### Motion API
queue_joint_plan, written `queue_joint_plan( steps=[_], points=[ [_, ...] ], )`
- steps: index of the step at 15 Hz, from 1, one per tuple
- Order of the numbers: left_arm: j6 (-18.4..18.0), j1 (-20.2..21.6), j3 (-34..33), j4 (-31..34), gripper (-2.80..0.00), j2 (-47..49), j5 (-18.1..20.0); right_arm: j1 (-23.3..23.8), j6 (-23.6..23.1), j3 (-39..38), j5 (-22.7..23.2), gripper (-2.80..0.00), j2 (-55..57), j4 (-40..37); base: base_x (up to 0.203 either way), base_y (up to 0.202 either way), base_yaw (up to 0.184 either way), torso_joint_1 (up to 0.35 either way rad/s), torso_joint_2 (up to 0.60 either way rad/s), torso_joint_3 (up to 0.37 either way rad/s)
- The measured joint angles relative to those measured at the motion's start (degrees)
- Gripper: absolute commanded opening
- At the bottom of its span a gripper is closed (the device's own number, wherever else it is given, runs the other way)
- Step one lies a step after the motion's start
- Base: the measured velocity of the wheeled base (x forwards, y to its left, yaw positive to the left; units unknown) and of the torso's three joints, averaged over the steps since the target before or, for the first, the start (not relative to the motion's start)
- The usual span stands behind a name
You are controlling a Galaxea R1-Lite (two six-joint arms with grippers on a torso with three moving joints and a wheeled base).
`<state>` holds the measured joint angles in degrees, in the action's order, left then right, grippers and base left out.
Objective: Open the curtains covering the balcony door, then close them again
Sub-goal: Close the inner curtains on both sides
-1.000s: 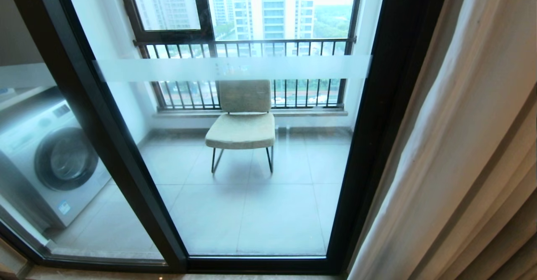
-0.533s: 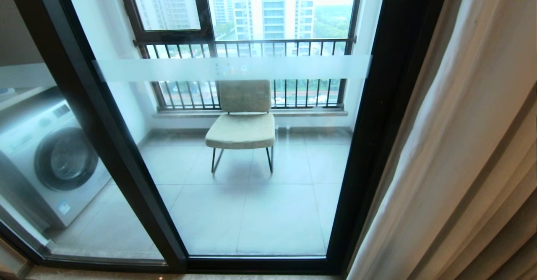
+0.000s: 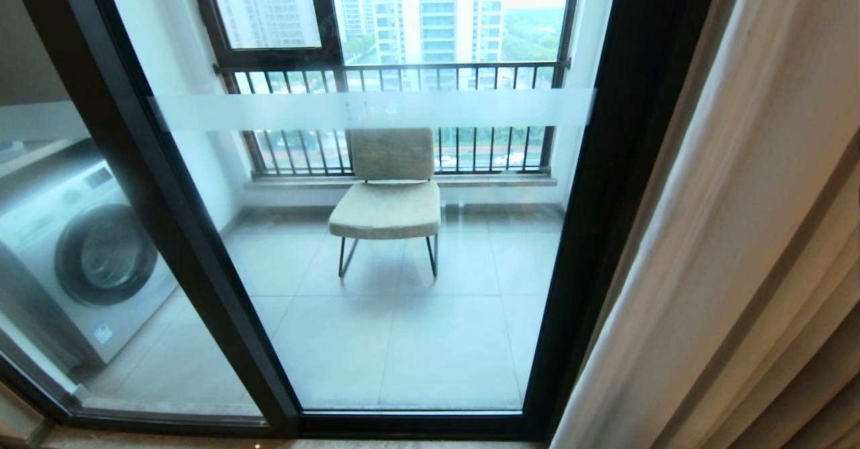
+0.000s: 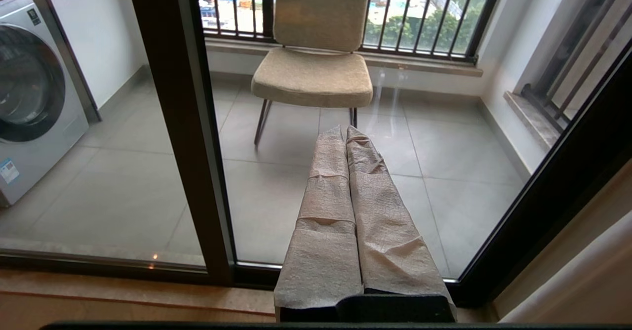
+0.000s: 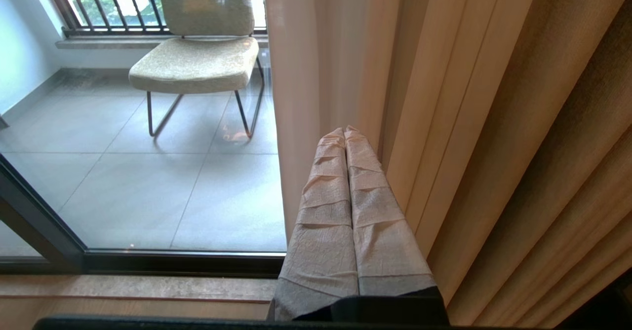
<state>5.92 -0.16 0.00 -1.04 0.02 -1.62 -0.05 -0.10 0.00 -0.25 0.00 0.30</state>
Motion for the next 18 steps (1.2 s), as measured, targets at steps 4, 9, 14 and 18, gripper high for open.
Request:
queue_joint_plan(
  steps=[4, 9, 14, 18],
  points=[
    [0.0, 0.0, 0.0, 0.0, -2.80, 0.0, 0.0, 0.0, 0.4, 0.0, -0.1, -2.80, 0.0, 0.0, 0.000, 0.000, 0.000, 0.000, 0.00, 0.000],
    [0.0, 0.0, 0.0, 0.0, -2.80, 0.0, 0.0, 0.0, 1.9, 0.0, -0.3, -2.80, 0.0, 0.1, 0.000, 0.000, 0.000, 0.000, 0.00, 0.000],
    [0.0, 0.0, 0.0, 0.0, -2.80, 0.0, 0.0, 0.0, 1.9, 0.0, -0.3, -2.80, 0.0, 0.1, 0.000, 0.000, 0.000, 0.000, 0.00, 0.000],
    [0.0, 0.0, 0.0, 0.0, -2.80, 0.0, 0.0, 0.0, 1.9, 0.0, -0.3, -2.80, 0.0, 0.1, 0.000, 0.000, 0.000, 0.000, 0.00, 0.000]
  ],
)
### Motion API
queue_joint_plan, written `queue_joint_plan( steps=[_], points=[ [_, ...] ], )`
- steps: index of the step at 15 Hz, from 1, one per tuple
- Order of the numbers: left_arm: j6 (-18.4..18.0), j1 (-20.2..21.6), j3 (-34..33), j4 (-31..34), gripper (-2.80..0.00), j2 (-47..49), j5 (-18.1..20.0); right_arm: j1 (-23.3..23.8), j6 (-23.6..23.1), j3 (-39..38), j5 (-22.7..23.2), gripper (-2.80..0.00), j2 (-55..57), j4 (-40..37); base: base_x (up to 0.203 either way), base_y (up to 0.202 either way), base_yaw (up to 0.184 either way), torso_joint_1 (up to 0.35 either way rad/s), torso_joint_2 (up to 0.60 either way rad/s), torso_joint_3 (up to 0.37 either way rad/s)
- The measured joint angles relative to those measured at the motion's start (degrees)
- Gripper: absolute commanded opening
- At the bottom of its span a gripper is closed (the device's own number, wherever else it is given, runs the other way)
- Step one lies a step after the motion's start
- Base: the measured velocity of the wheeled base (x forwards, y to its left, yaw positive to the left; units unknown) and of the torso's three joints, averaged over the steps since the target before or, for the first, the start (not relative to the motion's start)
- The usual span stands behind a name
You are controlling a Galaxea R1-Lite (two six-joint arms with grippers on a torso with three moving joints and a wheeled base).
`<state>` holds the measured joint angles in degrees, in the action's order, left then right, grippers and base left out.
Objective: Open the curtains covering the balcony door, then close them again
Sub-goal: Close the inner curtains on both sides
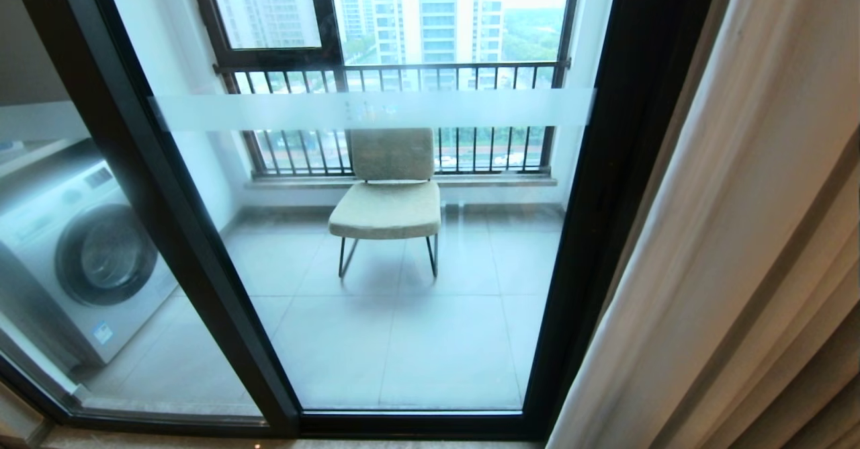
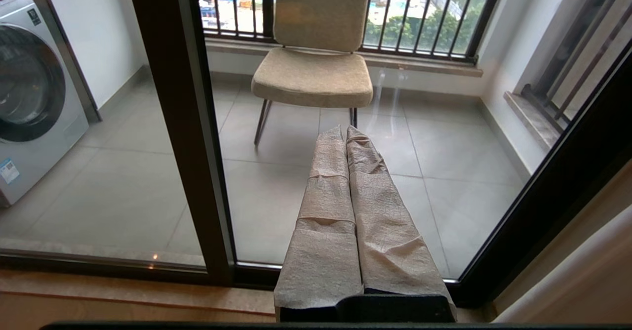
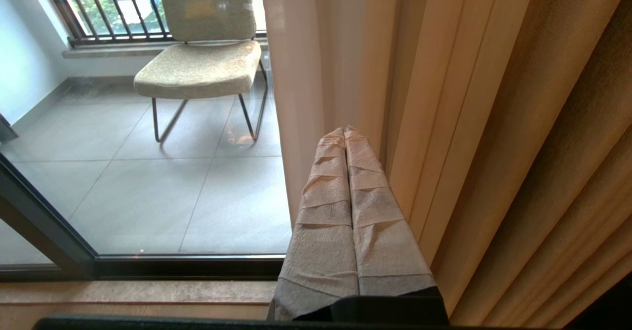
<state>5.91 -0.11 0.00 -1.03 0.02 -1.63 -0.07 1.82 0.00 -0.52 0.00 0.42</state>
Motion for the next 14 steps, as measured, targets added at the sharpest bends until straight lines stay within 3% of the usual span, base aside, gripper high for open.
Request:
queue_joint_plan(
  steps=[9, 14],
  points=[
    [0.0, 0.0, 0.0, 0.0, -2.80, 0.0, 0.0, 0.0, -3.3, 2.7, 0.0, -2.80, 0.0, 2.7, 0.000, 0.000, 0.000, 0.000, 0.00, 0.000],
    [0.0, 0.0, 0.0, 0.0, -2.80, 0.0, 0.0, 0.0, -4.0, 13.0, 0.1, -2.80, 0.4, -6.0, 0.000, 0.000, 0.000, 0.000, 0.00, 0.000]
  ],
)
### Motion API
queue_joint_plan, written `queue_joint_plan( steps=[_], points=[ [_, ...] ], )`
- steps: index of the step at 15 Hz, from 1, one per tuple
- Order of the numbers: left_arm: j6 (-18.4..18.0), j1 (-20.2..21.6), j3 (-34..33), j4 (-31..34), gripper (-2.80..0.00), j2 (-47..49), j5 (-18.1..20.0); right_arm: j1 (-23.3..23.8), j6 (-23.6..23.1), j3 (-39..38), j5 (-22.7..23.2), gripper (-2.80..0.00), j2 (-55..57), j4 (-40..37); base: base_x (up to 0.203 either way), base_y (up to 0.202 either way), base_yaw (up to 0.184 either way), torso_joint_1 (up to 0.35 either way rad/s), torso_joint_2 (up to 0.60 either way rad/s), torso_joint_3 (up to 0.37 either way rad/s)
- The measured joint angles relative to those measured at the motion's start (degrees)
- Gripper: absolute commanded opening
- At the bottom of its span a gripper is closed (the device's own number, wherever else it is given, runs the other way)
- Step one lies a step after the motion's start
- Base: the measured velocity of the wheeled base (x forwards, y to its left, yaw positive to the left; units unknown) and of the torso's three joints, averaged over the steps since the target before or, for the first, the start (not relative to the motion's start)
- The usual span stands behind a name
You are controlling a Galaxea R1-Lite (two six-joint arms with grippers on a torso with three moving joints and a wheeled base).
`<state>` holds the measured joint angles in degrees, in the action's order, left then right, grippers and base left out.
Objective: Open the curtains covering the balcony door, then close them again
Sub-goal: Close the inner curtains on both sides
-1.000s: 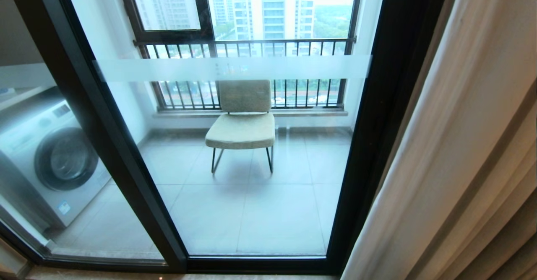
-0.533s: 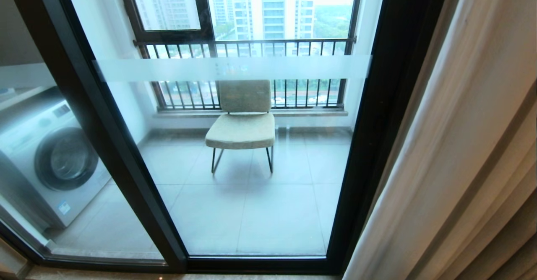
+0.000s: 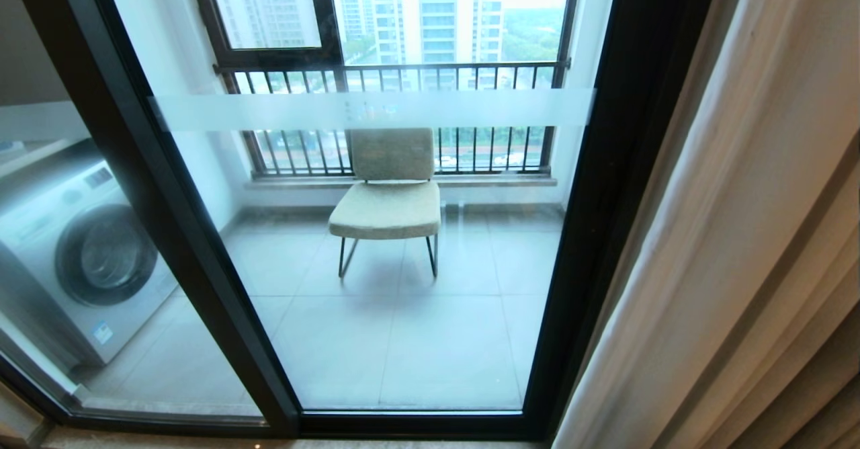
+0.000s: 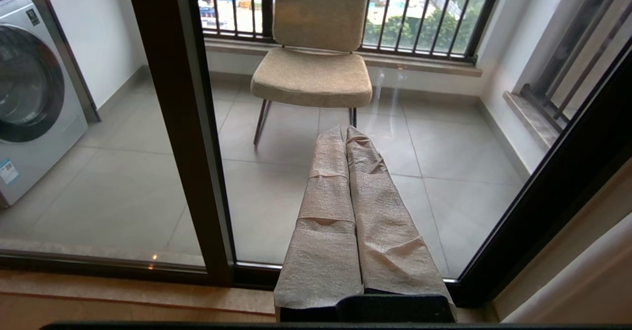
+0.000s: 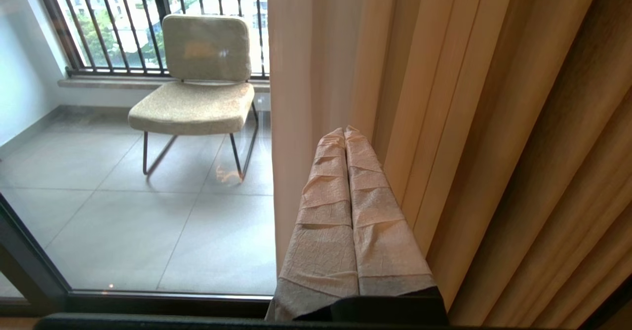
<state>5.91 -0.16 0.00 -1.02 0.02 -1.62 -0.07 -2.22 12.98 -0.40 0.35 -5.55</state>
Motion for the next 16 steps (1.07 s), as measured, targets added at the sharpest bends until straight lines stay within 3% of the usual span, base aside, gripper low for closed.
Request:
queue_joint_plan(
  steps=[8, 9, 13, 16],
  points=[
    [0.0, 0.0, 0.0, 0.0, -2.80, 0.0, 0.0, -0.4, -2.6, 14.6, -0.1, -2.80, 12.3, -1.3, 0.000, 0.000, 0.000, 0.000, 0.00, 0.000],
    [0.0, 0.0, 0.0, 0.0, -2.80, 0.0, 0.0, -0.4, -3.0, 16.2, -0.1, 0.00, 13.9, -1.4, 0.000, 0.000, 0.000, 0.000, 0.00, 0.000],
    [0.0, 0.0, 0.0, 0.0, -2.80, 0.0, 0.0, -0.5, -3.1, 21.3, 0.0, 0.00, 19.6, -1.0, 0.000, 0.000, 0.000, 0.000, 0.00, 0.000],
    [0.0, 0.0, 0.0, 0.0, -2.80, 0.0, 0.0, -1.0, -3.1, 22.8, 0.1, 0.00, 24.7, 4.1, 0.000, 0.000, 0.000, 0.000, 0.00, 0.000]
  ],
)
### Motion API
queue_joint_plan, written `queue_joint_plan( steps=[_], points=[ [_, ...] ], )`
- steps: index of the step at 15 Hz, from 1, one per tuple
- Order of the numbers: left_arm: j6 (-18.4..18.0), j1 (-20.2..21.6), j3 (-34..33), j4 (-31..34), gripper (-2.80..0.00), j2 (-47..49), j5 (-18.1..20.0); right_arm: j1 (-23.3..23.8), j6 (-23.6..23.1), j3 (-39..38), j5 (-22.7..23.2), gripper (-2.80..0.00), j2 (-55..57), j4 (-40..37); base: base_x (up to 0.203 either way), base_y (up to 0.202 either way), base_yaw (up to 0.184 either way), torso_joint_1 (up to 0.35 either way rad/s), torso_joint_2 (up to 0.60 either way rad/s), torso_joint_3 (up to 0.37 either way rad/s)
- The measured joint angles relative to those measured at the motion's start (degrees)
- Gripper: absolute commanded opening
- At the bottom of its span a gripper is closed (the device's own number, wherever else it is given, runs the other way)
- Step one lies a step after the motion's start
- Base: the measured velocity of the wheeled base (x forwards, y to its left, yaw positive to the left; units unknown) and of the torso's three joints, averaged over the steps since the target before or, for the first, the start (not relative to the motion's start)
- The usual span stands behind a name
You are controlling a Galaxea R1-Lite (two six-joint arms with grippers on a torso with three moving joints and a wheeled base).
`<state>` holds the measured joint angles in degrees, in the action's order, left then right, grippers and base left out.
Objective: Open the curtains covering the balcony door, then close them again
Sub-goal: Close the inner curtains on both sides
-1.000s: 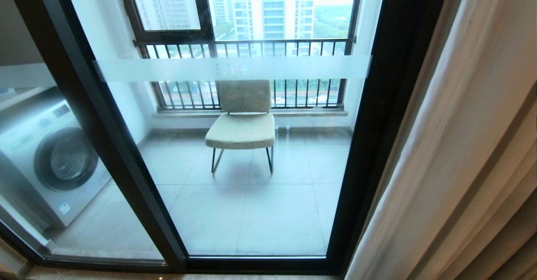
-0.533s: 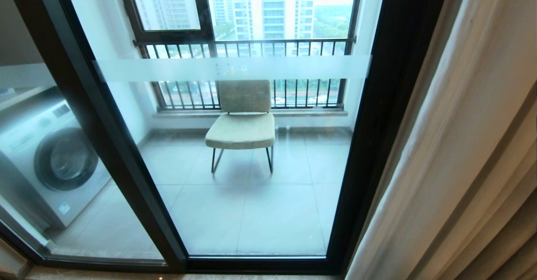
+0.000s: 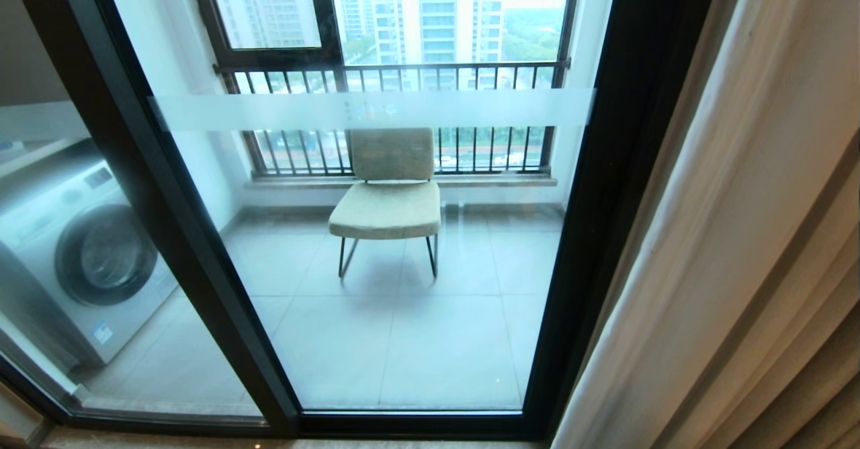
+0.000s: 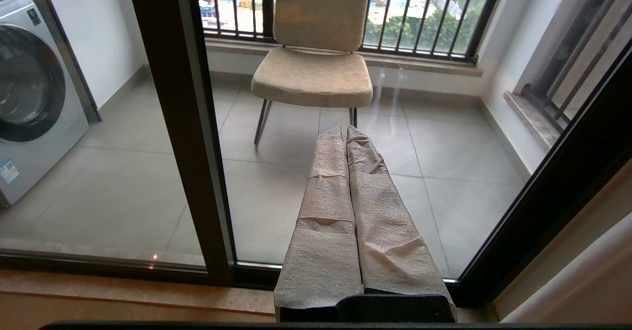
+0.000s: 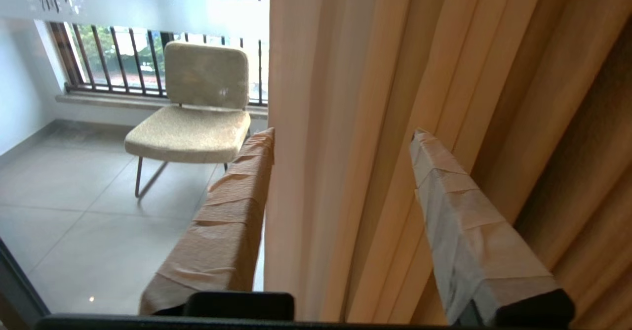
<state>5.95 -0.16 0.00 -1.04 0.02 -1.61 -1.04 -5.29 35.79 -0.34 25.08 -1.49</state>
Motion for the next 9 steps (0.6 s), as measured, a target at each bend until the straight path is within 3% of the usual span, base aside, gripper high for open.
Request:
queue_joint_plan(
  steps=[9],
  points=[
    [0.0, 0.0, 0.0, 0.0, -2.80, 0.0, 0.0, 0.1, 0.5, 1.3, 0.0, 0.00, 23.1, 26.5, 0.000, 0.000, 0.000, 0.000, 0.00, 0.000]
  ],
)
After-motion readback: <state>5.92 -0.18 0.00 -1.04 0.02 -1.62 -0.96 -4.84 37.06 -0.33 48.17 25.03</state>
